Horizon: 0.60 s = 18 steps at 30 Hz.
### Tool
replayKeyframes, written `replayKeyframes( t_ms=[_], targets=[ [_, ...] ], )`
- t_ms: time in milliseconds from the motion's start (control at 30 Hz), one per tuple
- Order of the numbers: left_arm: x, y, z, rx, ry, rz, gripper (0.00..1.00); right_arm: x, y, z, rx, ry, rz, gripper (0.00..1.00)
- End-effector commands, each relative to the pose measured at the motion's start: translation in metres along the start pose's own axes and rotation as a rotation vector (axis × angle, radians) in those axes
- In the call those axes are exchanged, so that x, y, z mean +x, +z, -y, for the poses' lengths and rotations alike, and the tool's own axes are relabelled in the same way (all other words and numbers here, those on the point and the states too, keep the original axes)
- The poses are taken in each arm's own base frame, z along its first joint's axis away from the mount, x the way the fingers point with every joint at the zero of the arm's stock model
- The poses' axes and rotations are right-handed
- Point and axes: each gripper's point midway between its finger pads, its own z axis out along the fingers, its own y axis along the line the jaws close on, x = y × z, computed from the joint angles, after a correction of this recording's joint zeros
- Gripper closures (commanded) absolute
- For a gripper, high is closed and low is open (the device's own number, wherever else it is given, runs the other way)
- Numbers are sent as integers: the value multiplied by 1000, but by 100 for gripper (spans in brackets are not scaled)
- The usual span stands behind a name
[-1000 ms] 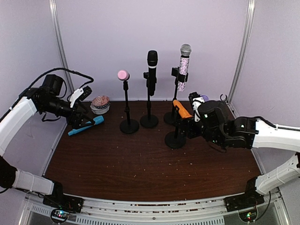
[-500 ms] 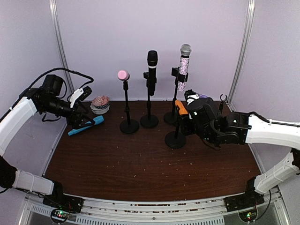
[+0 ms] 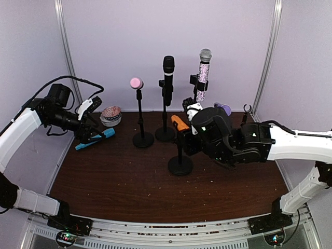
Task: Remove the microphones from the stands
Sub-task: Hold the microphone stand with the microphone at the center of the board.
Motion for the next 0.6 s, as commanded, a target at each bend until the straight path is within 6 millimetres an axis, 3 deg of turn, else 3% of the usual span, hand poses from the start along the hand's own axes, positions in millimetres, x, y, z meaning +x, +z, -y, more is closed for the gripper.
replayKeyframes(
  t_ms=[0, 167, 367, 567],
  targets=[
    [-5, -3, 4, 10, -5, 52, 9, -43, -13, -46, -134, 48, 110, 100],
    [-5, 1, 9, 28, -19, 64, 10, -54, -7, -87, -212, 16, 127, 100],
    [-6, 21, 18, 51, -14, 75, 12, -60, 2, -131, -286, -25, 127, 100],
    [-18, 56, 30, 81, 31, 56, 13, -41, 13, -152, -295, -75, 94, 100]
  ],
)
